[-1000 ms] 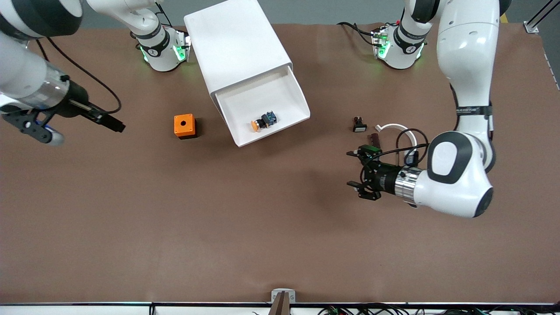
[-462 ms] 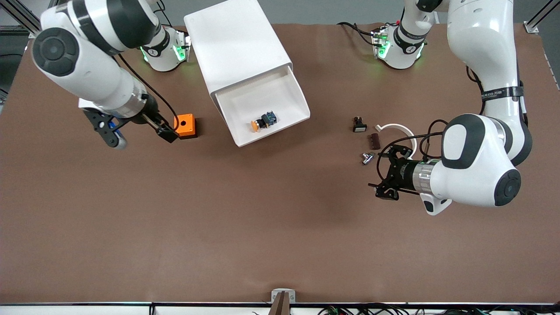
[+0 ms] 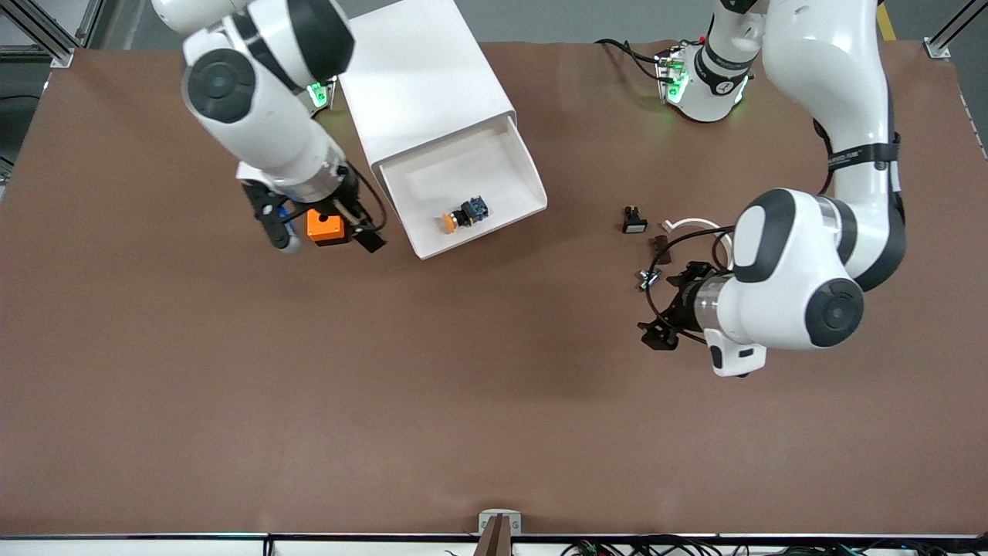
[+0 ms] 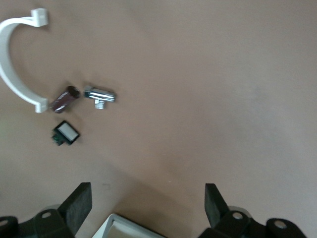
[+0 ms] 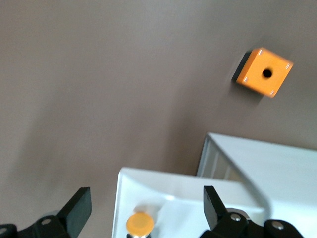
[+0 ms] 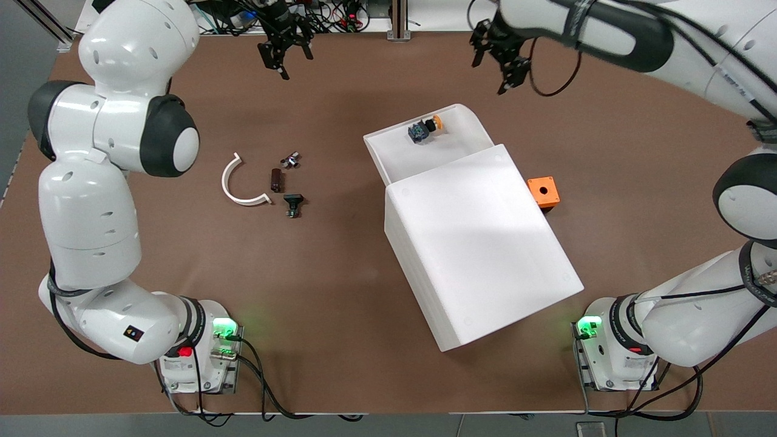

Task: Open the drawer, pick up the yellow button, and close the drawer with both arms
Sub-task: 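Grasp the orange-capped push button in the drawer with the right gripper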

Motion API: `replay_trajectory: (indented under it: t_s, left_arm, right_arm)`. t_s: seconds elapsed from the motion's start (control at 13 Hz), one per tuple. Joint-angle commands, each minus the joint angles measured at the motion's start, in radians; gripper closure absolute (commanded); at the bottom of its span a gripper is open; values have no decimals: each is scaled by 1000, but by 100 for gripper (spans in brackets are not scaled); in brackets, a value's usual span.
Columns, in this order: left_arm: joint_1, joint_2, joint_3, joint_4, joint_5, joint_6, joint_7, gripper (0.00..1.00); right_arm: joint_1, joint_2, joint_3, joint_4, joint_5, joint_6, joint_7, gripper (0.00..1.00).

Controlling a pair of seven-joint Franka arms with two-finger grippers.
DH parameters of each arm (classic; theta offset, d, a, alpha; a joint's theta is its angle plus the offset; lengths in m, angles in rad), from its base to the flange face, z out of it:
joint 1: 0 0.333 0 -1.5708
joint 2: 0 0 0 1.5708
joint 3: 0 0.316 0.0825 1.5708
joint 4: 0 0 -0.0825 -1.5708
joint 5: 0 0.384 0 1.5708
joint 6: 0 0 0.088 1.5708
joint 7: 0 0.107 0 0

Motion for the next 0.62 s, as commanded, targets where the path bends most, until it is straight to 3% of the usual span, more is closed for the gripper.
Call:
replay_trajectory:
  t_s: [0.0,0.54]
  left_arm:
    - [-50,-5,4,-17,28,57,139,0]
    - [-67,-4,2,-22,28,72,189,0]
  right_arm:
    - [79,36,-12,-17,14,72,104,0]
    - [199,120,-12,-18,15,207,241,0]
